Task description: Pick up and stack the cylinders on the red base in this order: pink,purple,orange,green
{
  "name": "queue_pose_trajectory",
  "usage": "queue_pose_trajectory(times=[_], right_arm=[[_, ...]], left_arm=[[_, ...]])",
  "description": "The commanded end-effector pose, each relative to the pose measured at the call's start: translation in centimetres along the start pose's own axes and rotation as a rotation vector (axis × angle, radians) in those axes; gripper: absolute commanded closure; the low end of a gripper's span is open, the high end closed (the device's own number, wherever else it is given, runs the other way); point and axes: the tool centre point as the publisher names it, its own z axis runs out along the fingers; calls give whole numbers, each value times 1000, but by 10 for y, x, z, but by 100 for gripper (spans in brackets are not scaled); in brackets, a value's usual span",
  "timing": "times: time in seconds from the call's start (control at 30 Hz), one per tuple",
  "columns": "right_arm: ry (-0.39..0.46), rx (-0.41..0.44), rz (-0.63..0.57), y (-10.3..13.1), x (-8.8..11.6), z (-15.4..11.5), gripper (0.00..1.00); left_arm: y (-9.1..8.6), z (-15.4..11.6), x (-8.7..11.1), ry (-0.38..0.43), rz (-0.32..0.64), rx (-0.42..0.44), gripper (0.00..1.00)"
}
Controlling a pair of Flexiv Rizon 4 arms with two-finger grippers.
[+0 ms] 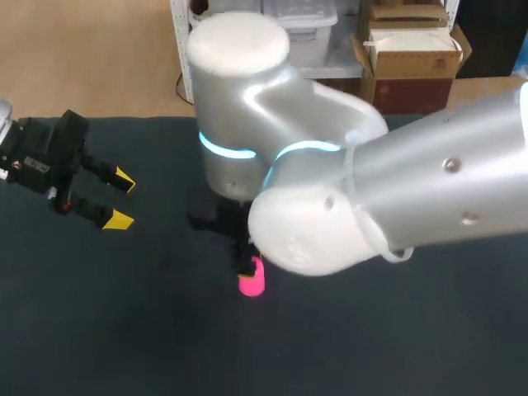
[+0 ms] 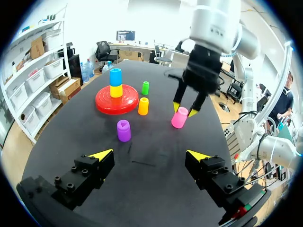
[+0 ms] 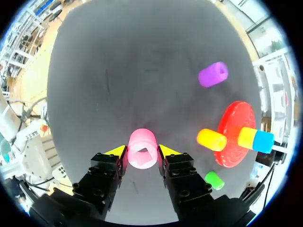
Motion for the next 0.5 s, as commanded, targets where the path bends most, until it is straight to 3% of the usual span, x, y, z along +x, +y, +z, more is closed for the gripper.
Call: queue_pose_trajectory(times=[0.03,0.23,0.5], right_arm=[[-77,-1,26,-19,15,-51,100],[-90,-2,54,-66,16,-105,100],[-80,-5,145,-138,19,-133,100]], left_arm=[[0,0,2,-3,3,-1,0],[0,0,2,-3,3,-1,0],[0,0,2,-3,3,-1,0]])
